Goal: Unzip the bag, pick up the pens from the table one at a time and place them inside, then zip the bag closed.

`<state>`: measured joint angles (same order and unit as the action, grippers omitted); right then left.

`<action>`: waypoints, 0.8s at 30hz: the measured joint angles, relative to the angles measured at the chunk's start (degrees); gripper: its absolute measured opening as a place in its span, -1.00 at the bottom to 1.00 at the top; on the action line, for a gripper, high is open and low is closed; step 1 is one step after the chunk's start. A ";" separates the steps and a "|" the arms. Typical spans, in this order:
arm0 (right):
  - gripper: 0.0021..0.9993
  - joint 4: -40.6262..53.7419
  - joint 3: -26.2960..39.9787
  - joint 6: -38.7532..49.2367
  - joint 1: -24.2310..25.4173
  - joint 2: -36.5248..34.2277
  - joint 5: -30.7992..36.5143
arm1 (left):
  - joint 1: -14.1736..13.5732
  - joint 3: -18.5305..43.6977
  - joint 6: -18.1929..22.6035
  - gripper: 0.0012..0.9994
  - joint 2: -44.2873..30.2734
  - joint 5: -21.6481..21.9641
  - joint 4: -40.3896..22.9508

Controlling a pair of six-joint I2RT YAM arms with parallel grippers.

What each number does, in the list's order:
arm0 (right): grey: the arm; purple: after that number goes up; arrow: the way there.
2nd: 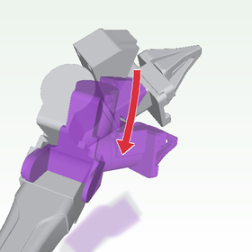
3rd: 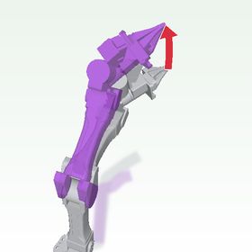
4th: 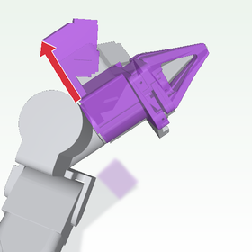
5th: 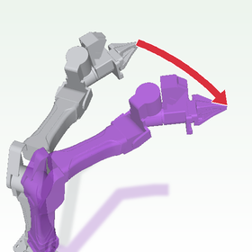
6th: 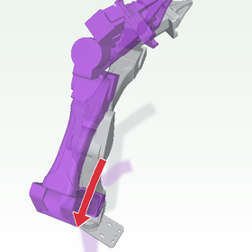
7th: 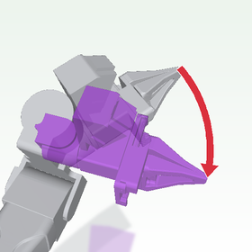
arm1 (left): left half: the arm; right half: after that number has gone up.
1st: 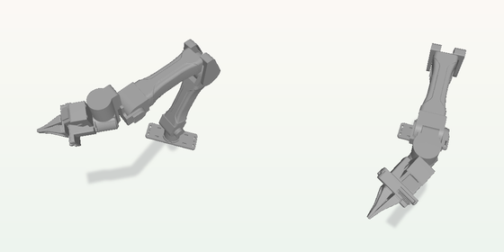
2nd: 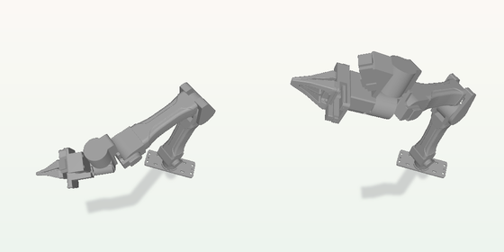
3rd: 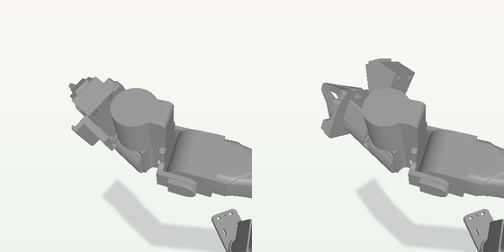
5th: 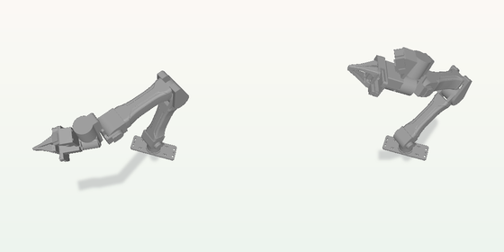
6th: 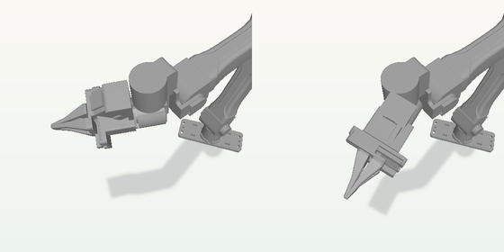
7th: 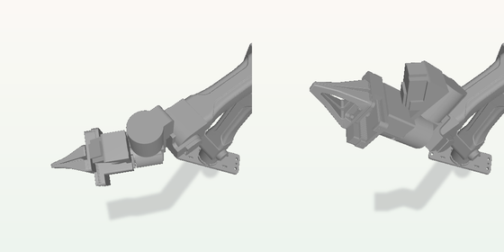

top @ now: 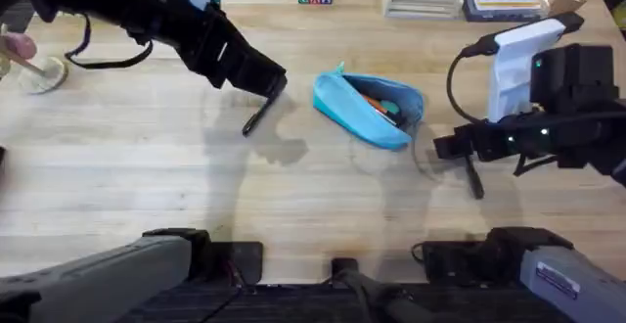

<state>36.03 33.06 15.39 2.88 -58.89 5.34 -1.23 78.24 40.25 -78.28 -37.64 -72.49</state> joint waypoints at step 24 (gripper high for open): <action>0.99 -6.18 2.33 -12.51 -0.96 -11.56 2.38 | 0.00 0.00 0.00 0.99 0.00 0.01 -0.42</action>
<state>29.85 35.39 2.89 1.92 -70.46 7.73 -1.23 78.24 40.25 -78.28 -37.63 -72.90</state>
